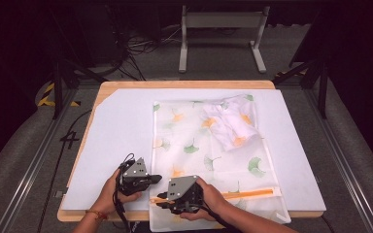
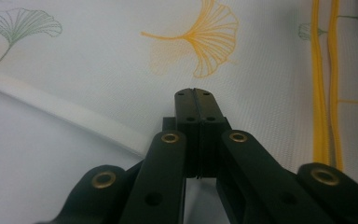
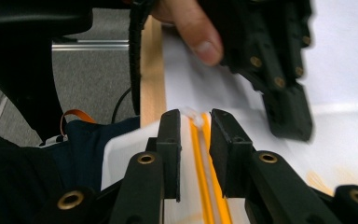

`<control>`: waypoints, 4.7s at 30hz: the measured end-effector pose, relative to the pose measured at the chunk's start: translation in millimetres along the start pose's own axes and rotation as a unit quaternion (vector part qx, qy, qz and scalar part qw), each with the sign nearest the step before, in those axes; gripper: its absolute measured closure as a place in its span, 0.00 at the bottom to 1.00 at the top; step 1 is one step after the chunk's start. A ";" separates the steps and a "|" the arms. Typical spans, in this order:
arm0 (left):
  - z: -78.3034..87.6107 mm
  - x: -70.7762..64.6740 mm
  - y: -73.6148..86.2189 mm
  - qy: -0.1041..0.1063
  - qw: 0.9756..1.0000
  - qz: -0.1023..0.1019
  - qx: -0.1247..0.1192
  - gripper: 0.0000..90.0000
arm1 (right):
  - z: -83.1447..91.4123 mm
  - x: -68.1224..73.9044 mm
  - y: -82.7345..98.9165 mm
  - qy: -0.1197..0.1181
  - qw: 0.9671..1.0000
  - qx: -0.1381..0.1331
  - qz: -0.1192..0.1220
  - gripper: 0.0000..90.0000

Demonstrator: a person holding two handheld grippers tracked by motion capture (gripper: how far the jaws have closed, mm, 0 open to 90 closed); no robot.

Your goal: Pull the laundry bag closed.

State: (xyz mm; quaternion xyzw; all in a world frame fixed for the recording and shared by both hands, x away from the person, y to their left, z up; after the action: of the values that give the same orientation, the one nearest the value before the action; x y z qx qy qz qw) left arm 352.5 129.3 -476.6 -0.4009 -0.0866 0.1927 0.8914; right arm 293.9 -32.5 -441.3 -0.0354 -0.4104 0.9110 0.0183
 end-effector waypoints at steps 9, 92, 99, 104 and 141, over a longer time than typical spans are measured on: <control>-1.0 2.8 -0.2 0.016 1.000 0.010 0.006 1.00 | -32.1 -1.4 -10.3 -0.011 1.000 0.020 0.013 0.79; 0.0 3.5 -1.6 0.012 1.000 -0.007 0.019 1.00 | -31.6 -6.4 9.9 0.052 0.995 0.020 -0.084 0.64; -0.1 4.1 -1.6 0.012 1.000 -0.006 0.020 1.00 | -19.2 -10.7 10.0 0.041 0.995 0.008 -0.092 0.86; 0.0 4.0 -1.3 0.012 1.000 -0.005 0.018 1.00 | -16.4 -16.2 10.5 0.035 0.994 -0.002 -0.101 0.91; 0.1 5.1 -0.5 0.019 1.000 0.000 0.016 1.00 | -25.6 -11.7 -4.2 0.002 0.998 0.003 -0.066 1.00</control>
State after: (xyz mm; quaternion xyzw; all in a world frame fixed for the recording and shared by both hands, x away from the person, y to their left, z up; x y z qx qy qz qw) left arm 357.2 131.2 -476.1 -0.3901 -0.0668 0.1861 0.8993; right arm 307.6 -11.3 -454.5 -0.0102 -0.4093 0.9089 0.0795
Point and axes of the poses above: each handheld gripper's, and its own axes: z roughly backward along the jaws, y roughly out of its underside, x roughly to its left, the point moved 3 cm from there along -z, roughly forward along the jaws, and after that the axes turned 3 degrees about -y, right-handed, at the moved point
